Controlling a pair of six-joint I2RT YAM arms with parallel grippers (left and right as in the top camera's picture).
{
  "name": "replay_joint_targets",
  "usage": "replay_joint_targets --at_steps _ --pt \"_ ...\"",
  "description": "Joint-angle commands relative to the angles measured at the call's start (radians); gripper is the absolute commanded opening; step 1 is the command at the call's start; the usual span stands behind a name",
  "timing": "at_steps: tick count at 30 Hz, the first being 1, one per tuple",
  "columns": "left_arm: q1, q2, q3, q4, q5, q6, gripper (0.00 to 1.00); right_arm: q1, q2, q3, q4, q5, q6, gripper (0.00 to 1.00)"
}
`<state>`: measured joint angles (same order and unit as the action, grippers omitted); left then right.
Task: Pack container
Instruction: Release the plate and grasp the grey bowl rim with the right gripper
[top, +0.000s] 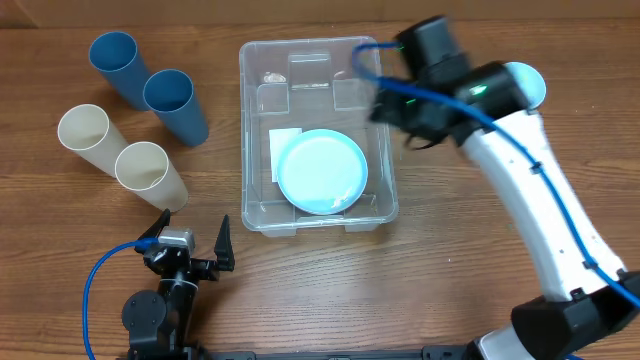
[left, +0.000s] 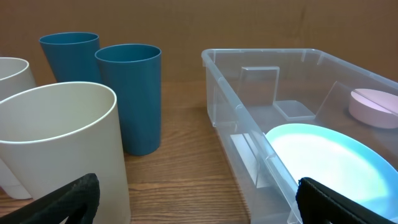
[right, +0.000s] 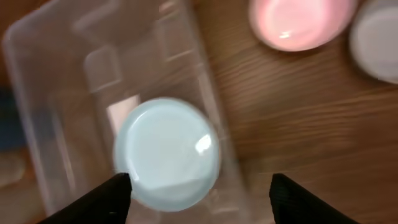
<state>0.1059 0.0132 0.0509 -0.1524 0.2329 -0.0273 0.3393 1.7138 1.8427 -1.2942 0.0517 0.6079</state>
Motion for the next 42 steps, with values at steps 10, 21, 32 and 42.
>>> replay_joint_targets --at_steps 10,21,32,42 --pt "0.007 -0.009 -0.006 0.003 0.011 -0.014 1.00 -0.497 0.099 -0.205 0.118 -0.013 -0.014 0.71" --pt "0.007 -0.009 -0.006 0.003 0.011 -0.014 1.00 -0.518 0.306 -0.305 0.299 -0.008 0.007 0.62" --pt "0.007 -0.009 -0.006 0.003 0.011 -0.014 1.00 -0.518 0.375 -0.305 0.296 -0.008 0.021 0.04" --pt "0.007 -0.009 -0.006 0.003 0.011 -0.014 1.00 -0.520 0.162 -0.302 0.230 -0.026 0.010 0.04"
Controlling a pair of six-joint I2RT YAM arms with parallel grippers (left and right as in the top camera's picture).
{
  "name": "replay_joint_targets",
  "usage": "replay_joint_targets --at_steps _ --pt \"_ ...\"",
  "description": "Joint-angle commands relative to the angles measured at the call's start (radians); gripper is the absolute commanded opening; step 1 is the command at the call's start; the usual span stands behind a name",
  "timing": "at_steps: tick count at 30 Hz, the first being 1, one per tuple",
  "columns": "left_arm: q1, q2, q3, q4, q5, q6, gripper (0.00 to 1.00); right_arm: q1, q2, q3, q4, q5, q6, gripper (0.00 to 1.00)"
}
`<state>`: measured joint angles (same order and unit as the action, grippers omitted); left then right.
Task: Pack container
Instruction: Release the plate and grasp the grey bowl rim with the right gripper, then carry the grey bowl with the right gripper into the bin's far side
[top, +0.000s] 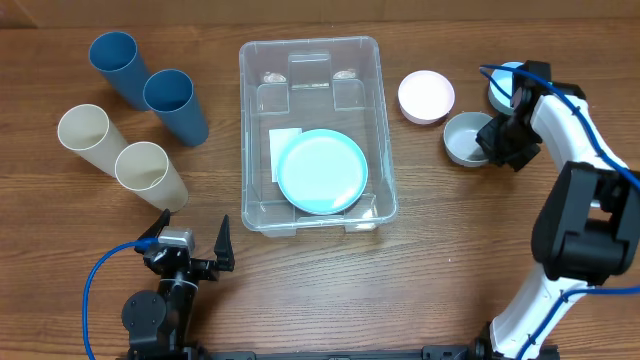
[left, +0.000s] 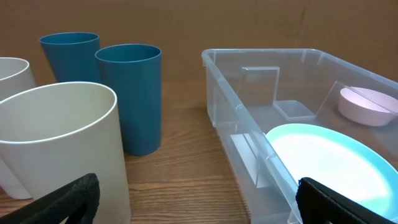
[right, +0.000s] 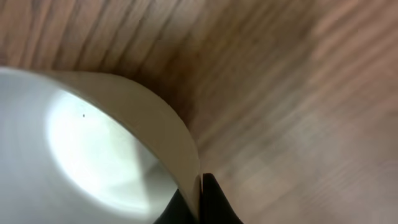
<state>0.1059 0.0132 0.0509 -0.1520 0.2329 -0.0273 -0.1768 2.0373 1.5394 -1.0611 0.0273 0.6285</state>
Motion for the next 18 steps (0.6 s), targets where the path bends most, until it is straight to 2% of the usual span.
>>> replay_joint_targets --at_steps 1,6,9,12,18 --pt "0.007 -0.009 -0.006 0.003 0.011 -0.014 1.00 -0.002 -0.192 0.005 -0.005 -0.016 -0.021 0.04" --pt "0.007 -0.009 -0.006 0.003 0.011 -0.014 1.00 0.063 -0.411 0.027 0.014 -0.104 -0.034 0.04" --pt "0.007 -0.009 -0.006 0.003 0.011 -0.014 1.00 0.166 -0.504 0.027 0.070 -0.126 -0.021 0.04" --pt "0.007 -0.009 -0.006 0.003 0.011 -0.014 1.00 0.309 -0.530 0.027 0.149 -0.115 0.028 0.05" --pt "0.007 -0.009 -0.006 0.003 0.011 -0.014 1.00 0.539 -0.466 0.026 0.324 -0.039 0.107 0.07"
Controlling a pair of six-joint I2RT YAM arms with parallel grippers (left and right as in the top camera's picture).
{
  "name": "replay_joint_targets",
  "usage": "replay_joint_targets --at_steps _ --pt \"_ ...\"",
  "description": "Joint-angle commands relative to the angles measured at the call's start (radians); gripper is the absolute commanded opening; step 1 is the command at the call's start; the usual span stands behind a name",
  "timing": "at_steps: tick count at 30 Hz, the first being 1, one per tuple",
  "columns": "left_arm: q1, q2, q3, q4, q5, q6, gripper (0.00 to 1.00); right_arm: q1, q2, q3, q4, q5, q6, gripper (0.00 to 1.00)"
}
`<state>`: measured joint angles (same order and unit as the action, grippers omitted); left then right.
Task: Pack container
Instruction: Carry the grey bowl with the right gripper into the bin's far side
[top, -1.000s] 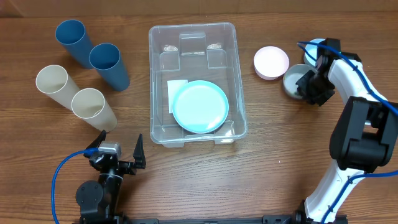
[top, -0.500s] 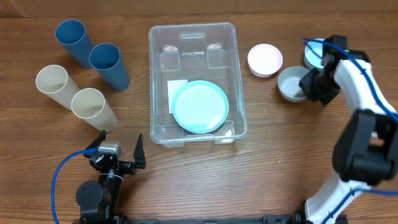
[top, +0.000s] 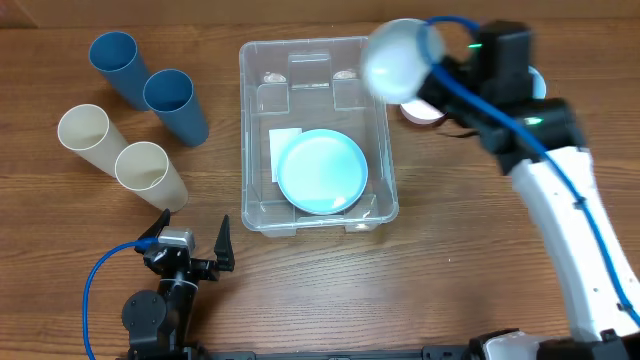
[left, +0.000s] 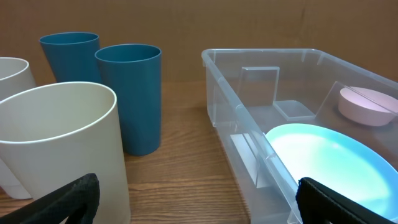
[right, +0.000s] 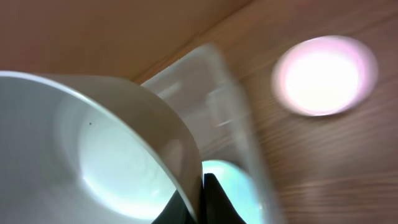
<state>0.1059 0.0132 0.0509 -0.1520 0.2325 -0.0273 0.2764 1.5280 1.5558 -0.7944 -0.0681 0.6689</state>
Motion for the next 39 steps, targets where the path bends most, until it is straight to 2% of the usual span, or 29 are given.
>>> replay_joint_targets --at_steps 1,7,16,23,29,39 --pt "0.007 -0.009 -0.006 0.003 0.012 -0.014 1.00 0.116 0.060 0.010 0.088 0.069 0.069 0.07" --pt "0.007 -0.009 -0.006 0.003 0.012 -0.014 1.00 0.220 0.192 0.010 0.270 0.093 0.140 0.10" --pt "0.007 -0.009 -0.006 0.003 0.012 -0.014 1.00 0.236 0.424 0.010 0.473 0.093 0.170 0.11" --pt "0.007 -0.009 -0.006 0.003 0.012 -0.014 1.00 0.223 0.509 0.010 0.502 0.112 0.174 0.11" --pt "0.007 -0.009 -0.006 0.003 0.012 -0.014 1.00 0.160 0.511 0.010 0.399 0.243 0.172 0.11" --pt "0.007 -0.009 -0.006 0.003 0.012 -0.014 1.00 0.088 0.575 0.010 0.400 0.270 0.084 0.11"
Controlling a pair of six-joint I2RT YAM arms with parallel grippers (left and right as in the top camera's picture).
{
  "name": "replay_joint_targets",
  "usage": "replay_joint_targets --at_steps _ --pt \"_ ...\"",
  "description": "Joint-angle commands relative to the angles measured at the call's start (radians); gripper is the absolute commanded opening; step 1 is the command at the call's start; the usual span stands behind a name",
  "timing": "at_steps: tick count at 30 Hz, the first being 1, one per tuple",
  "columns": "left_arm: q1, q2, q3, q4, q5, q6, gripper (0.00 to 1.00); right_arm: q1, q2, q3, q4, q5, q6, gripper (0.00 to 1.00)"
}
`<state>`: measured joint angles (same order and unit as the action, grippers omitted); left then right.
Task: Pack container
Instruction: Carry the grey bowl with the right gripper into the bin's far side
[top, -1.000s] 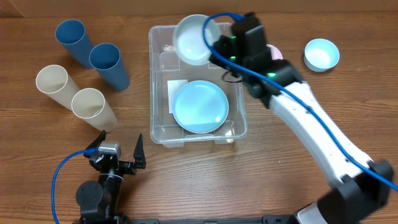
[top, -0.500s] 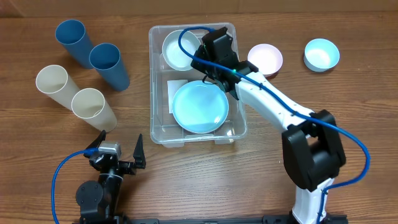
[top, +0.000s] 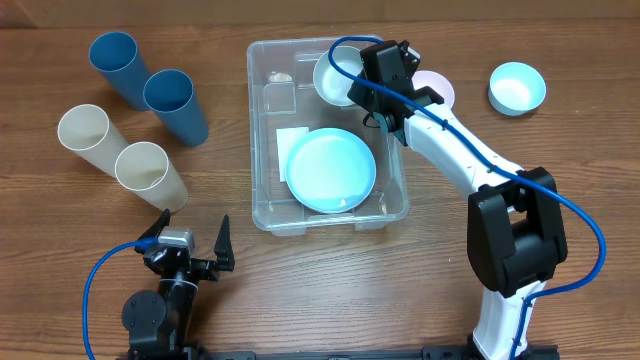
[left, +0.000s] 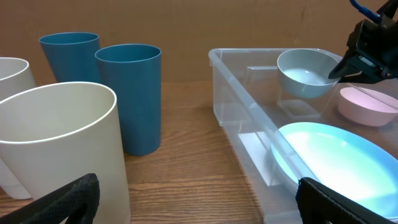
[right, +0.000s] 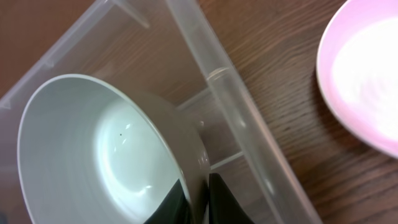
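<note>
A clear plastic container (top: 262, 130) sits mid-table with a light blue plate (top: 330, 172) lying in it. My right gripper (top: 358, 88) is shut on the rim of a grey-white bowl (top: 333, 78), which hangs tilted over the container's far right corner at about rim height. The right wrist view shows that bowl (right: 106, 155) pinched between my black fingers (right: 219, 200), and from the left wrist it appears as the bowl (left: 303, 72). A pink bowl (top: 440, 88) and a light blue bowl (top: 517, 87) stand to the right. My left gripper (top: 190, 258) is open, low at the front left.
Two blue cups (top: 118, 65) (top: 175, 103) and two cream cups (top: 88, 135) (top: 148, 172) stand left of the container. The nearest cream cup (left: 59, 149) is close beside my left gripper. The right arm stretches from the front right across to the container.
The grey-white bowl was held high over the container's far right side; now it is lower, at the container's far right corner. The container has shifted slightly to the right. The left arm is unchanged.
My right gripper was open above the container's right side, the plate lying inside. Then it was shut on the grey-white bowl's rim at the table's right. Then it held the bowl high over the container, and now low at its far right corner.
</note>
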<state>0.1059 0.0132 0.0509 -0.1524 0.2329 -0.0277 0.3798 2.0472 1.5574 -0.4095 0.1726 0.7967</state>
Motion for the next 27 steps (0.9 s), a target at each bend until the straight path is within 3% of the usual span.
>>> replay_joint_targets --at_steps 1,5,6,9,11,19,27 --pt "0.007 -0.009 -0.006 0.003 0.011 -0.013 1.00 -0.016 0.058 0.008 0.018 0.029 -0.046 0.11" --pt "0.007 -0.009 -0.006 0.003 0.011 -0.013 1.00 -0.016 0.071 0.008 0.034 0.017 -0.047 0.12" --pt "0.007 -0.009 -0.006 0.003 0.011 -0.013 1.00 -0.016 0.073 0.008 0.037 0.017 -0.050 0.17" --pt "0.007 -0.009 -0.006 0.003 0.011 -0.013 1.00 -0.014 0.073 0.008 0.041 0.014 -0.067 0.56" --pt "0.007 -0.009 -0.006 0.003 0.011 -0.013 1.00 -0.013 0.073 0.008 0.041 0.010 -0.087 0.64" --pt "0.007 -0.009 -0.006 0.003 0.011 -0.013 1.00 0.000 0.073 0.027 0.029 -0.089 -0.213 0.65" --pt "0.007 -0.009 -0.006 0.003 0.011 -0.013 1.00 0.052 0.072 0.192 -0.133 -0.091 -0.321 0.69"
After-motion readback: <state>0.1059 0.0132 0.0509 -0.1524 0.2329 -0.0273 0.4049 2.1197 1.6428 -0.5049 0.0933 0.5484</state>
